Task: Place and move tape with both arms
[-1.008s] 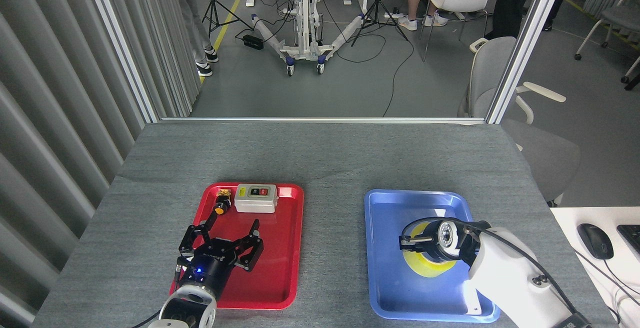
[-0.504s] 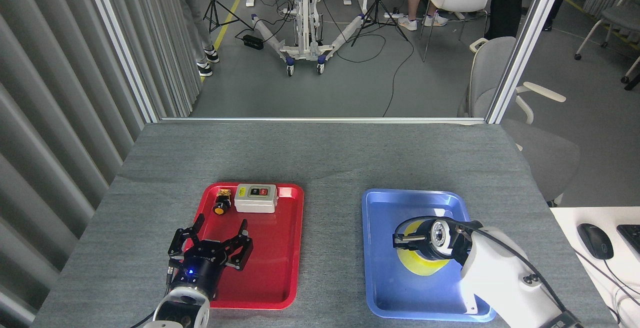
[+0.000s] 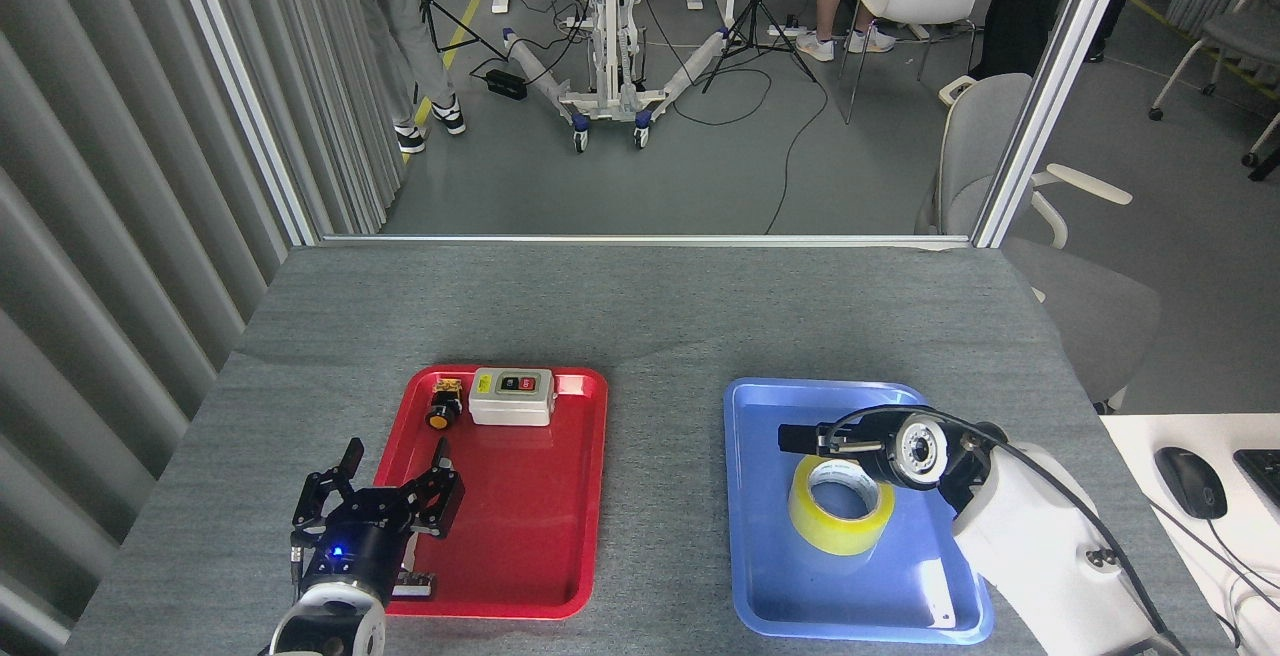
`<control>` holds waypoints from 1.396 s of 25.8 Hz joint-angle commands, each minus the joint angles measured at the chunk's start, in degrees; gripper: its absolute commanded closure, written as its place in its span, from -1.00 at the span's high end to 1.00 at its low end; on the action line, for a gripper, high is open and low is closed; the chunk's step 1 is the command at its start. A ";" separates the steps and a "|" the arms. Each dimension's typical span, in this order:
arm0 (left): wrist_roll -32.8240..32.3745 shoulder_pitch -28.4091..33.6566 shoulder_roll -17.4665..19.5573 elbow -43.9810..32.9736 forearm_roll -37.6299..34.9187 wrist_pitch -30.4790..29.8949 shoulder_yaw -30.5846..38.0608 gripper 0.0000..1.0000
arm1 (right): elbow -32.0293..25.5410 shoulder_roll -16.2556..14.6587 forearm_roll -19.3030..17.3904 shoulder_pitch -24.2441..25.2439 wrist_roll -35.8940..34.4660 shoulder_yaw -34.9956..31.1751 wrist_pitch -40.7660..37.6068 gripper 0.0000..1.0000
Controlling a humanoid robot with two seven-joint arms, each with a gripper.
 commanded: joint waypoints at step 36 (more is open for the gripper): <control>3.00 10.40 2.02 -13.07 3.17 -7.16 3.78 0.99 | -28.68 11.05 43.41 41.35 -46.89 -35.57 -10.07 0.99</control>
